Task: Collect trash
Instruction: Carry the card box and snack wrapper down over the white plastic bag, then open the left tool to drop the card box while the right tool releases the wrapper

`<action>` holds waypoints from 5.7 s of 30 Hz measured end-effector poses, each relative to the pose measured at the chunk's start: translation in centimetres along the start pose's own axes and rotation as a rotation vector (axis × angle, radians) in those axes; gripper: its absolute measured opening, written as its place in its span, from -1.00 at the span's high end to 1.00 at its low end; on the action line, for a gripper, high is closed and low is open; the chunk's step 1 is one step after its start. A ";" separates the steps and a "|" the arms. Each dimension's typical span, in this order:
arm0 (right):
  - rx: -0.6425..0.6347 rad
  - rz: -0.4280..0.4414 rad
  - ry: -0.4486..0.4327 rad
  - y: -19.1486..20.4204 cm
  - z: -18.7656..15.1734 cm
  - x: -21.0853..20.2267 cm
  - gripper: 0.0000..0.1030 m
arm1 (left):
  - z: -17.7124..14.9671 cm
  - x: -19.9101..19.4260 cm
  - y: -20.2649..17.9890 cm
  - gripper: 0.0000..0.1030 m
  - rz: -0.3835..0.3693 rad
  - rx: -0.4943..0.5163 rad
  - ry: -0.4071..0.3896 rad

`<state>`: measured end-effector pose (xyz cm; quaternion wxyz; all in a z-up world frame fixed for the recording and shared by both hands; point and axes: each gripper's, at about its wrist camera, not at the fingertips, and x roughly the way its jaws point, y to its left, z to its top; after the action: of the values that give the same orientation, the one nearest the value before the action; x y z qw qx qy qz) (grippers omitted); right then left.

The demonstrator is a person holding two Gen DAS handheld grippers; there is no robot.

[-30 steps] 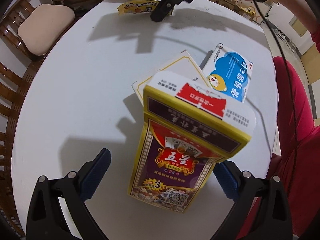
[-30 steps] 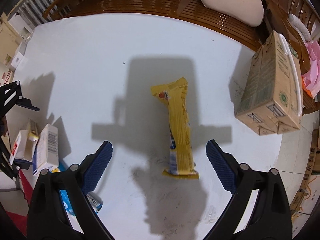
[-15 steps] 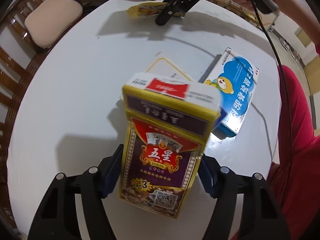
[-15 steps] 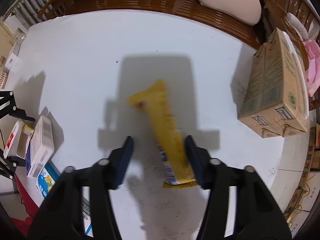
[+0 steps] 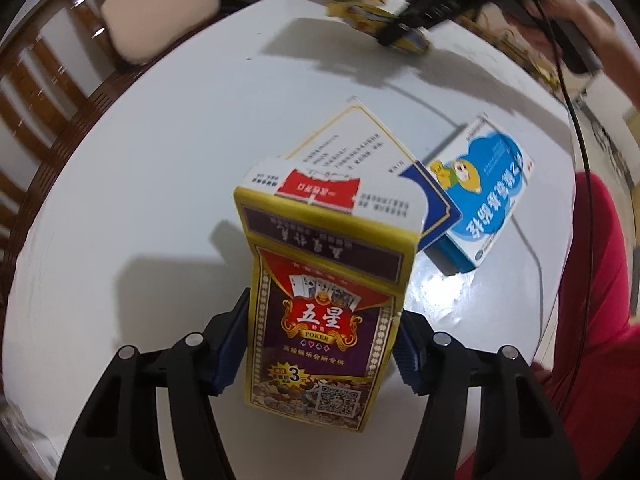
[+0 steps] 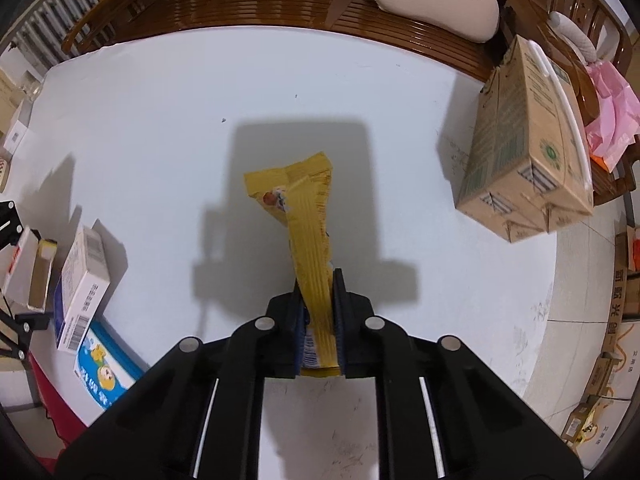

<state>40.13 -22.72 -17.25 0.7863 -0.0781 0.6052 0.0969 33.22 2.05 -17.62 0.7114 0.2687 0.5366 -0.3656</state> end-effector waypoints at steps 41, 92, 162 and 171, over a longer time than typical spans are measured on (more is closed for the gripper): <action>-0.050 0.022 -0.351 12.8 -17.7 -21.8 0.76 | -5.4 -14.6 -12.1 -0.11 0.179 -0.354 -0.224; -0.033 0.024 -0.147 18.5 -32.3 -7.7 0.76 | -12.9 0.4 -23.9 -0.12 0.081 -0.362 -0.096; 0.219 0.174 0.284 14.3 -33.0 19.5 0.09 | -14.1 26.5 -18.6 -0.21 -0.103 -0.599 0.380; 0.220 0.165 0.262 14.2 -32.7 18.8 -0.03 | -14.2 25.9 -18.2 -0.26 -0.095 -0.608 0.380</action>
<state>10.66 -15.71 -43.85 0.6941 0.0464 0.7135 0.0834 14.53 -3.67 -46.23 0.6284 0.0825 0.7556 -0.1654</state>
